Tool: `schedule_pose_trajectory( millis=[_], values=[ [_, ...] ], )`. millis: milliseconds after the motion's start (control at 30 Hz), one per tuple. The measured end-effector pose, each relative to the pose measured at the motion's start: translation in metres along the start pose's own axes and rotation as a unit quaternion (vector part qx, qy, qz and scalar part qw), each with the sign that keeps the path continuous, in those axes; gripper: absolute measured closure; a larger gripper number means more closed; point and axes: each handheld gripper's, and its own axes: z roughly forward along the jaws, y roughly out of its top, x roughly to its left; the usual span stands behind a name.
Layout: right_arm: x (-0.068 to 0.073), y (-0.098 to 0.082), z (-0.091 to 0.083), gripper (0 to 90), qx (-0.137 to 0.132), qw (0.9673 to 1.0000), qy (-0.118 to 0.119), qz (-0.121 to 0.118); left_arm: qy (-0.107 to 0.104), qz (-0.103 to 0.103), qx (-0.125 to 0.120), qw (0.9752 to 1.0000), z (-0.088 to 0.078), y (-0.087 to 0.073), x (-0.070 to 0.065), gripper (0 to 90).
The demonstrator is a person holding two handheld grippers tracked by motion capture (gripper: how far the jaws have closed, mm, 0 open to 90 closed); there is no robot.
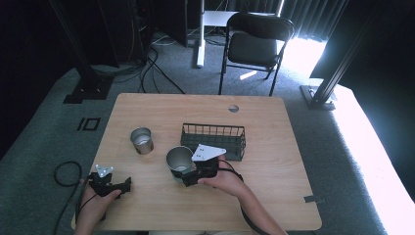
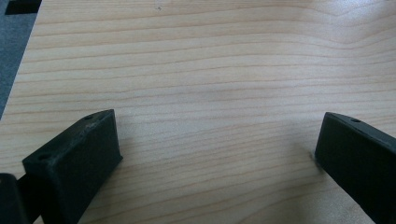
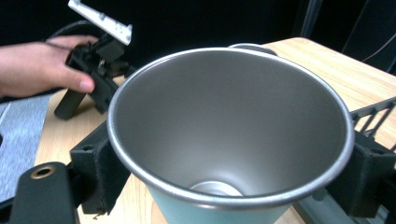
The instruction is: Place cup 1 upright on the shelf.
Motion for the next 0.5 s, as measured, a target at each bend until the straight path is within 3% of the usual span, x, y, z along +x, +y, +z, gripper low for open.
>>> schedule_pose_trajectory(
  millis=[233,500],
  values=[
    [-0.004,0.013,-0.01,13.5,-0.022,0.9997,-0.005,0.001,0.0,0.001,0.0,1.0,0.0,0.0,0.0,0.6],
    [-0.017,0.039,-0.029,13.5,-0.056,0.9979,-0.03,0.006,0.0,0.001,0.001,1.0,0.0,0.0,0.0,0.6]
  ],
)
